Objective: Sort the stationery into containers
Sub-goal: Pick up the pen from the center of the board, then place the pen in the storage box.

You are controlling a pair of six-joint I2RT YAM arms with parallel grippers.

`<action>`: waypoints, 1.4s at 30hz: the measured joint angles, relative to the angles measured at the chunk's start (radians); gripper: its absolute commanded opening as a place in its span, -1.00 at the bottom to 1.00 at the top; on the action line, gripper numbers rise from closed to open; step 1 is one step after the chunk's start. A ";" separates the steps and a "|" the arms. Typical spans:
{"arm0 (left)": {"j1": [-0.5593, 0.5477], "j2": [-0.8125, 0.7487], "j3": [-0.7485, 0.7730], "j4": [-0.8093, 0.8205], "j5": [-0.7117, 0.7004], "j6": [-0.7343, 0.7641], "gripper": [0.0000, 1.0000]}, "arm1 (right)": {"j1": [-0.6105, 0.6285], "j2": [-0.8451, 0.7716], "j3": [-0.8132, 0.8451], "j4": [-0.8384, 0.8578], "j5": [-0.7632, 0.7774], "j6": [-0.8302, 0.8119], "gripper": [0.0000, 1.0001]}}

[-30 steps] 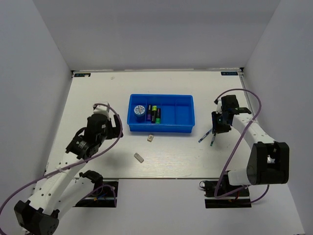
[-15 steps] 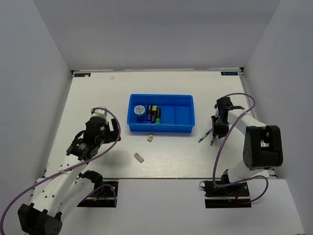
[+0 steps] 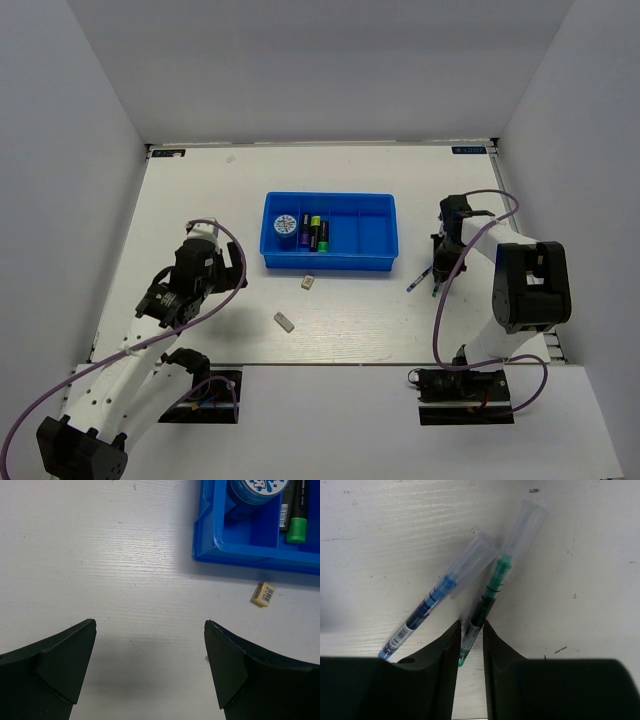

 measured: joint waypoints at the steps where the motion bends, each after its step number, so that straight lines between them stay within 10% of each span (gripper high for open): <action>1: 0.000 0.000 0.000 0.000 0.000 0.000 0.98 | 0.000 0.000 0.000 0.000 -0.001 0.003 -0.52; 8: 0.000 -0.002 0.000 0.000 0.000 0.000 0.98 | -0.006 0.001 0.000 0.000 -0.002 0.037 -0.98; 18: 0.000 -0.006 -0.004 0.003 0.003 0.000 0.98 | -0.024 -0.118 -0.061 0.010 -0.064 0.013 -1.00; 28: 0.001 -0.005 -0.022 0.037 0.049 0.010 0.85 | 0.023 -0.278 0.107 0.032 -0.489 -0.117 -1.00; 42: 0.001 0.004 -0.081 0.109 0.133 0.050 0.20 | 0.318 0.276 0.742 0.036 -0.470 0.083 -1.00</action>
